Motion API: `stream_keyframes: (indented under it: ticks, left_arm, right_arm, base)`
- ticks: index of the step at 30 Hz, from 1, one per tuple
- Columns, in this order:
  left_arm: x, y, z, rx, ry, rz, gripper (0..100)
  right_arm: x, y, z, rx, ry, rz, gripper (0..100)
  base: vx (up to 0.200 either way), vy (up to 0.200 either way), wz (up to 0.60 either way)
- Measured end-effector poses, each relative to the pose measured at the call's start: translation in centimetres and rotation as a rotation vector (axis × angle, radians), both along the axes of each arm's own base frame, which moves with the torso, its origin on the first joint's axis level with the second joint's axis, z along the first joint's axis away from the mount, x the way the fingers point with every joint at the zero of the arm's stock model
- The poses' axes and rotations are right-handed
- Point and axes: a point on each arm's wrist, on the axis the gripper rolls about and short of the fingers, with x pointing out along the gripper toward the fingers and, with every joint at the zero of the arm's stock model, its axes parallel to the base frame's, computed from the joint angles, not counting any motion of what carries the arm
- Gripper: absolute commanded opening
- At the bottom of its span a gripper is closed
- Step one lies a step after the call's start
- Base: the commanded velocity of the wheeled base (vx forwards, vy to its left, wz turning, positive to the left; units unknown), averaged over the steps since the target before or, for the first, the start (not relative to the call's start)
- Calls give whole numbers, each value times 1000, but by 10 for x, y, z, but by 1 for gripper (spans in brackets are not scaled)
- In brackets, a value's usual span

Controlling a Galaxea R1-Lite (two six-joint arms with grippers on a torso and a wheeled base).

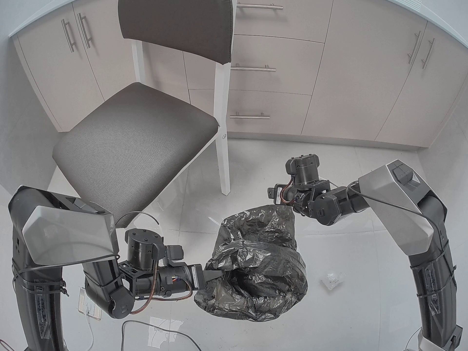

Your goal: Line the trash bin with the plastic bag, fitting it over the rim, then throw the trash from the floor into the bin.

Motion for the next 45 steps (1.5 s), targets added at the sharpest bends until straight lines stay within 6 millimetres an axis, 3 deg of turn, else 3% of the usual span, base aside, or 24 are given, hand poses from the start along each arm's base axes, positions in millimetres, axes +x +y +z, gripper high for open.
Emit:
stream_keyframes:
  ticks: [24,37,45]
  left_arm:
    - [0,-1,-1,13,-5,21,0]
    - [-1,-3,-3,-8,-36,23,0]
    - [-1,-3,-4,-7,-32,23,0]
  right_arm:
    - [-49,44,-34,2,197,119,100]
    - [-76,62,-24,-1,212,175,100]
    - [-89,69,-28,-17,234,201,100]
  base:
    - [0,0,0]
    - [0,0,0]
    - [0,0,0]
